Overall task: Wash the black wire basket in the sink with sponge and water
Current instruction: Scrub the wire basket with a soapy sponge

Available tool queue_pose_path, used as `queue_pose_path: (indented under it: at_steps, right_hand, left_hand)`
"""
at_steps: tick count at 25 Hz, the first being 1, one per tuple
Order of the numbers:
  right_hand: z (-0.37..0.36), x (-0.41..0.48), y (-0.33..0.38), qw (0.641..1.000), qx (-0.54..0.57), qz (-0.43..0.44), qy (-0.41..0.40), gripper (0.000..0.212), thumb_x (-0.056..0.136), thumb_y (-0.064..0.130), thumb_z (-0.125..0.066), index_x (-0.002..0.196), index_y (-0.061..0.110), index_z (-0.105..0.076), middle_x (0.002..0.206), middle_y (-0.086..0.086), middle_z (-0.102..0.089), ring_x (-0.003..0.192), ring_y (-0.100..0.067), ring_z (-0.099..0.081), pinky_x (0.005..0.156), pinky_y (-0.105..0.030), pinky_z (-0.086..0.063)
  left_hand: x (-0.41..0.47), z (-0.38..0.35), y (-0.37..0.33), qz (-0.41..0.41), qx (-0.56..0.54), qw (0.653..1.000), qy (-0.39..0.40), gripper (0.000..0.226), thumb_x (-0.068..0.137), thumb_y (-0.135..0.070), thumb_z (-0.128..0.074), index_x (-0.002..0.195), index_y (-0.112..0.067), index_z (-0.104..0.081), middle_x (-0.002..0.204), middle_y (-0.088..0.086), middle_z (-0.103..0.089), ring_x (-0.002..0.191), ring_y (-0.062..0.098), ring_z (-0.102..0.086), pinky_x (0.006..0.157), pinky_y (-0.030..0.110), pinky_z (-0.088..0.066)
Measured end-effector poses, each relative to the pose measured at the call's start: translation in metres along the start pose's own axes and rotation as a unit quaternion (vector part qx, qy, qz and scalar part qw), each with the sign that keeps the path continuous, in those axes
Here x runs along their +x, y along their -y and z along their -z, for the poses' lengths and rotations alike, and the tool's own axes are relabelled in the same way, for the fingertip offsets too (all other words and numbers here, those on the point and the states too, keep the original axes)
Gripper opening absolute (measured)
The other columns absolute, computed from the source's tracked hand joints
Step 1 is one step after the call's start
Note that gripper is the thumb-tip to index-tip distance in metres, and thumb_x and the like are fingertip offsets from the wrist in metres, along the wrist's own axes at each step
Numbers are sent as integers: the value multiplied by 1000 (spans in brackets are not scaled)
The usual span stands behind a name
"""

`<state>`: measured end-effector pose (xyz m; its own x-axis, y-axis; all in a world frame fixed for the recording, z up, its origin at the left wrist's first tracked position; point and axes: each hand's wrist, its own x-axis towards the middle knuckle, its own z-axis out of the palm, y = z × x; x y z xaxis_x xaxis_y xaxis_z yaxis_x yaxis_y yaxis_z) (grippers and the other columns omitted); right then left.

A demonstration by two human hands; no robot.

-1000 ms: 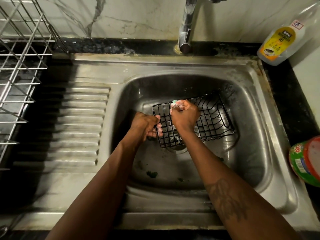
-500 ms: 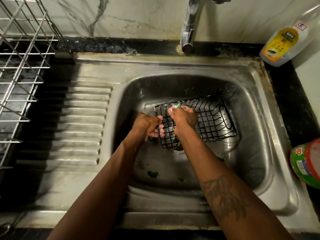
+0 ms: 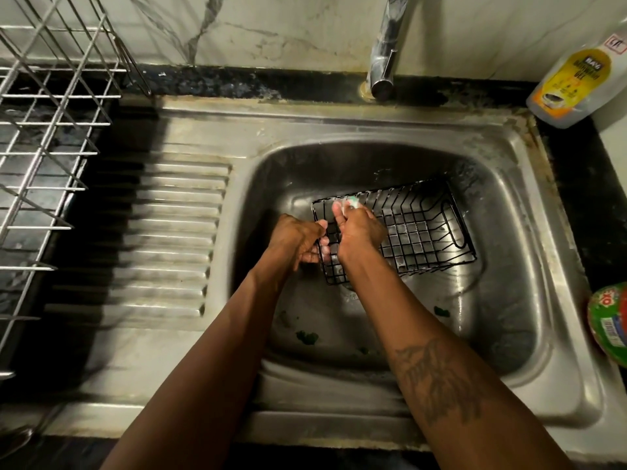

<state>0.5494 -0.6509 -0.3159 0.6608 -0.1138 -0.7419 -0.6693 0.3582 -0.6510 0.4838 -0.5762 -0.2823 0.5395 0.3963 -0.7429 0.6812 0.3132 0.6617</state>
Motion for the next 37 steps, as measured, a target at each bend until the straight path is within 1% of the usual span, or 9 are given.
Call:
queue_pose_path:
  at_steps: [4,8,10,13,19,23,29,33,37]
  right_hand:
    - [5,5,-3,993,-116,1,-32,12,81,-1,-76,78,9,-69,74,-7,-76,64,-18,-75,60,-29,-61]
    - [-2,8,4,977,-203,-42,-44,9,81,7,-70,73,6,-72,55,1,-69,47,-13,-62,38,-18,-42]
    - [-4,1,10,982,-173,-71,23,17,87,1,-64,71,4,-68,46,2,-61,44,-11,-55,39,-19,-43]
    - [9,-4,12,980,-163,-66,97,3,88,8,-72,89,6,-74,66,1,-65,47,-6,-55,48,-21,-50]
    - [-6,16,-4,964,-253,-80,31,22,89,13,-56,88,1,-75,71,-8,-74,50,-23,-65,45,-31,-51]
    - [-3,-8,-1,942,-301,-106,99,44,98,18,-36,57,13,-53,47,-6,-49,36,-18,-39,43,-23,-36]
    - [-8,3,-8,950,-264,-113,122,38,95,28,-49,60,15,-54,47,-7,-48,32,-17,-37,45,-25,-40]
    - [3,-7,-9,974,-164,-56,148,16,87,17,-72,75,9,-65,50,-6,-56,33,-16,-39,42,-20,-34]
    - [8,12,-15,987,-150,-48,35,13,87,12,-72,82,0,-71,66,-10,-71,40,-18,-58,37,-25,-43]
  left_hand:
    - [-2,1,-1,7,0,1000,4,12,100,-12,-61,103,-3,-68,71,11,-62,51,21,-61,56,38,-62]
    - [-3,1,-1,13,5,1000,2,12,99,-12,-61,103,-3,-68,72,11,-64,54,21,-63,53,36,-60]
    - [-5,0,-2,13,9,1000,6,12,100,-14,-60,100,-4,-67,71,10,-62,53,19,-61,48,32,-59]
    - [-5,0,-2,15,6,1000,15,14,102,-13,-58,98,-3,-68,68,9,-61,55,20,-60,58,37,-62]
    - [-6,0,1,17,19,1000,-5,14,100,-14,-61,98,-1,-68,71,10,-66,59,22,-65,68,42,-63]
    - [-6,2,2,21,16,1000,-4,15,100,-15,-61,95,-2,-67,72,11,-68,62,22,-67,69,42,-63]
    - [-5,4,2,5,5,1000,-1,15,99,-14,-62,99,0,-67,69,11,-66,55,22,-65,66,43,-63]
    - [-7,2,0,-1,11,1000,10,23,101,-13,-57,81,-6,-66,67,10,-62,55,22,-61,66,44,-63]
    - [-5,4,1,11,9,1000,23,14,101,-14,-59,100,-2,-67,71,10,-66,60,23,-66,73,46,-62]
